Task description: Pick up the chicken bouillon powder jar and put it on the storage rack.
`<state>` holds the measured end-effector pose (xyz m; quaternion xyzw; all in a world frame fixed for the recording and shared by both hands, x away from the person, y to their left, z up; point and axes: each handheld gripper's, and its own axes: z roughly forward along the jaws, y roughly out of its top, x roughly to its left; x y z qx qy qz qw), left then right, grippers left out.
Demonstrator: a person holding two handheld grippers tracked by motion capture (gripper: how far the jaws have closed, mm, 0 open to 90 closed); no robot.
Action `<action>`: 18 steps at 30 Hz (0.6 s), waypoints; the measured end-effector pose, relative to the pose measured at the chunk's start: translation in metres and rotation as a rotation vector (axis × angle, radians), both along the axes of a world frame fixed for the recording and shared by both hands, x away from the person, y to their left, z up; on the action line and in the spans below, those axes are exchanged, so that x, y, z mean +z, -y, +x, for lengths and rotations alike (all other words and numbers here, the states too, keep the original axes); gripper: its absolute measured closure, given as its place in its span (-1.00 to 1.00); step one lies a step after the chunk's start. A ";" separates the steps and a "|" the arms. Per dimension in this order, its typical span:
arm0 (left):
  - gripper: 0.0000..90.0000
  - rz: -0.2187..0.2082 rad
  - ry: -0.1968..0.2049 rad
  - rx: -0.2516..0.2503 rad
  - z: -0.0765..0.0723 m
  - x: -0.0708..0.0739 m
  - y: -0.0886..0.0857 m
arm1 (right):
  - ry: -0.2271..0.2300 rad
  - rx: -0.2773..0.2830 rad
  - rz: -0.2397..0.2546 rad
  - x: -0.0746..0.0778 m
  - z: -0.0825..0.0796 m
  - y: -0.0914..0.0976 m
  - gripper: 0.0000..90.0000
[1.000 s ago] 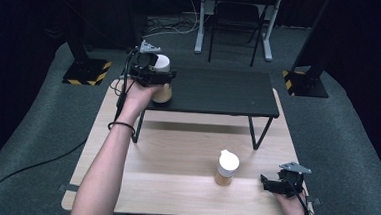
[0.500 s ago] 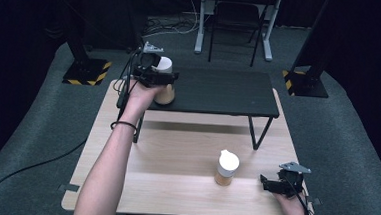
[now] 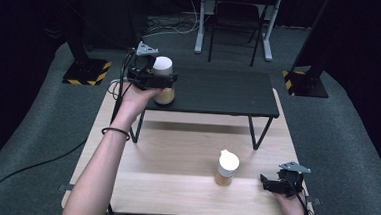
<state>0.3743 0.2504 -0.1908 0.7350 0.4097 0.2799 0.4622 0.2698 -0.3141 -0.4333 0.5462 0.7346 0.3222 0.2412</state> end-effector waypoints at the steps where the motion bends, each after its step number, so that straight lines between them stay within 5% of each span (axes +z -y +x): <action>1: -0.74 0.005 0.000 0.005 -0.002 -0.001 -0.001 | -0.001 -0.001 0.001 0.000 0.000 0.000 -0.93; 8: -0.81 -0.032 -0.011 0.000 -0.011 -0.013 -0.020 | -0.001 -0.001 0.000 0.000 0.000 0.000 -0.93; 18: -0.83 -0.027 0.005 -0.006 -0.032 -0.025 -0.038 | -0.002 -0.002 0.000 0.000 0.000 0.000 -0.93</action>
